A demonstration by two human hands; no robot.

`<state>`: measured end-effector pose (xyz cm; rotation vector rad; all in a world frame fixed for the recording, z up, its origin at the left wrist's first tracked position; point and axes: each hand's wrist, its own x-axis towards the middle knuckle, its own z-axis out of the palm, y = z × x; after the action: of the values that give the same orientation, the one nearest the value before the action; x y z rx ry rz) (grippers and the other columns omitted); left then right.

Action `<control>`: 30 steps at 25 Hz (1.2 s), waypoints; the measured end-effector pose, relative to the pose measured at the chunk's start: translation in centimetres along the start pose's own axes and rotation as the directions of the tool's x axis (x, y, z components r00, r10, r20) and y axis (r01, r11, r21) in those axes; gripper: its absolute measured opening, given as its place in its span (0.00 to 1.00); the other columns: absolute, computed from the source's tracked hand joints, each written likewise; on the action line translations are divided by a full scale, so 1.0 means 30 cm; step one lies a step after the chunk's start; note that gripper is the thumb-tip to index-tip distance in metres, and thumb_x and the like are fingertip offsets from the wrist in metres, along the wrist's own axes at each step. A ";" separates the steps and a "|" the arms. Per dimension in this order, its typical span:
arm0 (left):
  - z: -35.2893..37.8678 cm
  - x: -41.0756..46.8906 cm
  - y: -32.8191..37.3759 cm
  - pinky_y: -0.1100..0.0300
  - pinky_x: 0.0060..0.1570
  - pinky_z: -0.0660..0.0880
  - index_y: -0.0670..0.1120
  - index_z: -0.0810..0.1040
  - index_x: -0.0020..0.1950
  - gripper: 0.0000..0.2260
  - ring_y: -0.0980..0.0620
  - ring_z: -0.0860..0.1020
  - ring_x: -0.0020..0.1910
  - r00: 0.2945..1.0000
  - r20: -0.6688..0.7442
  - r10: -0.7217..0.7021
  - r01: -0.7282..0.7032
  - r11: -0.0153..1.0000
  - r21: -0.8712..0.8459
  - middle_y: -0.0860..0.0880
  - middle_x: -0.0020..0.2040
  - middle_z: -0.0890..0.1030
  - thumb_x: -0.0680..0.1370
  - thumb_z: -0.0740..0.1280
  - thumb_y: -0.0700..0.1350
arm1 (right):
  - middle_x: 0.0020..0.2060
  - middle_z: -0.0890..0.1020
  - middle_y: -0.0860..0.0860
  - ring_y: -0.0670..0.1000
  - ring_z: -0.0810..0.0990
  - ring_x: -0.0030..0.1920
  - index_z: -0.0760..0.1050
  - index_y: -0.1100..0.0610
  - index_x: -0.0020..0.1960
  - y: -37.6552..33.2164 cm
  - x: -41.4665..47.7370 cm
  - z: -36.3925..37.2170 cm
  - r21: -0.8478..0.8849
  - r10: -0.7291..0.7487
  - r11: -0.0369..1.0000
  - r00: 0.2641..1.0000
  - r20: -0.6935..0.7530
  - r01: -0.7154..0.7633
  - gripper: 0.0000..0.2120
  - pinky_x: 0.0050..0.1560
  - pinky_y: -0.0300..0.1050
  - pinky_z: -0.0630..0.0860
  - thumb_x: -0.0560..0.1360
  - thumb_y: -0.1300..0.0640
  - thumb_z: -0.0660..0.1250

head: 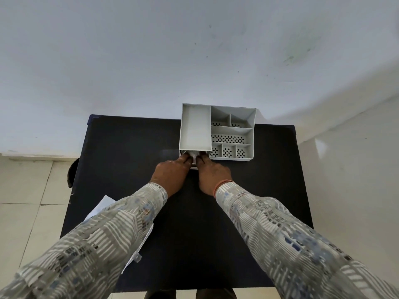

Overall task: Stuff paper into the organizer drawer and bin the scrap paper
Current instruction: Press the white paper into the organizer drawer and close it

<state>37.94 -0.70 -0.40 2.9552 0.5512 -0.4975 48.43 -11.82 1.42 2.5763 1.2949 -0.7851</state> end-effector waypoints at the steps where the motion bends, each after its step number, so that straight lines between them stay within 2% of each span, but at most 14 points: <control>1: -0.007 0.007 -0.002 0.47 0.49 0.84 0.51 0.66 0.83 0.26 0.40 0.86 0.60 1.000 -0.001 -0.003 0.003 1.000 -0.001 0.50 0.82 0.70 0.84 0.63 0.43 | 0.80 0.65 0.53 0.63 0.81 0.64 0.62 0.53 0.81 -0.004 -0.011 -0.006 -0.009 -0.009 1.000 0.999 -0.051 0.009 0.31 0.56 0.61 0.80 0.79 0.58 0.64; 5: -0.031 0.051 -0.008 0.46 0.50 0.84 0.52 0.72 0.78 0.22 0.43 0.86 0.60 1.000 -0.002 -0.009 0.009 1.000 -0.002 0.50 0.72 0.78 0.84 0.66 0.46 | 0.69 0.78 0.55 0.62 0.84 0.58 0.68 0.56 0.77 -0.014 -0.053 0.003 -0.034 -0.119 0.993 0.970 -0.214 0.114 0.25 0.51 0.57 0.82 0.80 0.59 0.64; 7: -0.047 0.056 -0.007 0.46 0.52 0.84 0.53 0.74 0.77 0.20 0.44 0.86 0.61 1.000 -0.010 0.005 -0.005 1.000 -0.015 0.50 0.70 0.81 0.84 0.66 0.48 | 0.63 0.82 0.56 0.60 0.85 0.58 0.71 0.56 0.75 -0.006 -0.042 0.017 -0.017 -0.126 0.992 0.964 -0.235 0.125 0.21 0.53 0.56 0.82 0.82 0.60 0.60; 9: -0.065 0.030 -0.002 0.47 0.49 0.85 0.53 0.76 0.76 0.21 0.43 0.87 0.58 0.996 -0.090 -0.006 0.002 0.999 -0.047 0.50 0.69 0.83 0.82 0.68 0.49 | 0.60 0.85 0.56 0.59 0.85 0.58 0.75 0.55 0.72 0.011 -0.015 0.009 0.032 -0.097 0.994 0.961 -0.260 0.109 0.18 0.54 0.55 0.82 0.84 0.59 0.58; 12: -0.053 -0.047 0.012 0.50 0.40 0.84 0.47 0.82 0.71 0.22 0.41 0.88 0.51 0.974 -0.228 0.016 -0.041 0.994 -0.103 0.45 0.66 0.85 0.76 0.74 0.46 | 0.61 0.83 0.56 0.59 0.84 0.60 0.75 0.55 0.70 0.018 0.015 0.003 0.159 -0.076 0.980 0.966 -0.246 0.117 0.17 0.60 0.56 0.81 0.83 0.59 0.62; 15: -0.021 -0.074 0.016 0.51 0.35 0.83 0.44 0.85 0.61 0.15 0.41 0.87 0.47 0.972 -0.233 0.039 -0.067 0.991 -0.113 0.43 0.59 0.85 0.75 0.75 0.46 | 0.64 0.81 0.57 0.59 0.81 0.64 0.73 0.56 0.72 0.021 0.004 0.000 0.231 -0.095 0.960 0.962 -0.256 0.157 0.20 0.65 0.56 0.79 0.80 0.61 0.64; 17: -0.029 -0.061 0.013 0.50 0.37 0.83 0.45 0.85 0.60 0.14 0.41 0.86 0.49 0.985 -0.172 -0.003 -0.025 0.987 -0.157 0.44 0.58 0.84 0.76 0.73 0.46 | 0.64 0.82 0.57 0.58 0.82 0.63 0.75 0.58 0.70 0.020 -0.030 0.004 0.287 -0.083 0.940 0.938 -0.336 0.185 0.18 0.65 0.54 0.79 0.81 0.61 0.64; 19: -0.051 -0.044 0.017 0.48 0.44 0.84 0.46 0.82 0.67 0.18 0.42 0.85 0.56 0.990 -0.132 -0.046 0.019 0.981 -0.195 0.45 0.65 0.82 0.78 0.71 0.48 | 0.61 0.84 0.57 0.57 0.83 0.61 0.78 0.57 0.66 0.023 -0.048 0.001 0.279 -0.094 0.938 0.926 -0.367 0.206 0.14 0.63 0.52 0.78 0.82 0.58 0.64; 22: -0.068 -0.020 0.034 0.47 0.53 0.83 0.48 0.78 0.73 0.20 0.43 0.82 0.64 0.992 -0.103 -0.071 0.050 0.979 -0.196 0.47 0.71 0.79 0.81 0.68 0.51 | 0.58 0.84 0.57 0.58 0.82 0.59 0.79 0.58 0.62 0.034 -0.015 -0.012 0.241 -0.099 0.956 0.955 -0.281 0.170 0.12 0.62 0.52 0.77 0.82 0.56 0.63; 26: -0.085 -0.047 0.041 0.45 0.57 0.82 0.51 0.79 0.71 0.18 0.42 0.80 0.67 0.994 -0.050 -0.101 0.084 0.960 -0.267 0.47 0.73 0.78 0.81 0.66 0.52 | 0.62 0.82 0.58 0.59 0.80 0.64 0.77 0.58 0.67 0.024 0.000 -0.039 0.265 -0.116 0.950 0.974 -0.194 0.165 0.16 0.67 0.53 0.75 0.81 0.56 0.64; 28: -0.096 -0.093 0.026 0.45 0.58 0.82 0.53 0.82 0.67 0.16 0.42 0.82 0.64 0.988 -0.025 -0.150 0.131 0.920 -0.370 0.47 0.69 0.80 0.80 0.65 0.52 | 0.64 0.82 0.58 0.59 0.79 0.66 0.77 0.59 0.68 -0.008 -0.038 -0.030 0.291 -0.133 0.937 0.968 -0.211 0.192 0.17 0.69 0.52 0.74 0.80 0.57 0.65; 30: -0.104 -0.158 -0.025 0.48 0.56 0.81 0.54 0.84 0.62 0.15 0.43 0.84 0.58 0.969 -0.005 -0.249 0.211 0.833 -0.511 0.46 0.62 0.84 0.78 0.65 0.53 | 0.66 0.82 0.58 0.59 0.79 0.67 0.76 0.58 0.71 -0.071 -0.071 -0.007 0.350 -0.148 0.908 0.959 -0.241 0.228 0.21 0.71 0.52 0.73 0.79 0.57 0.67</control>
<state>34.41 -1.11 4.10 2.4174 0.8979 -0.2142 45.78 -11.94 2.90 2.9310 1.6174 -0.8911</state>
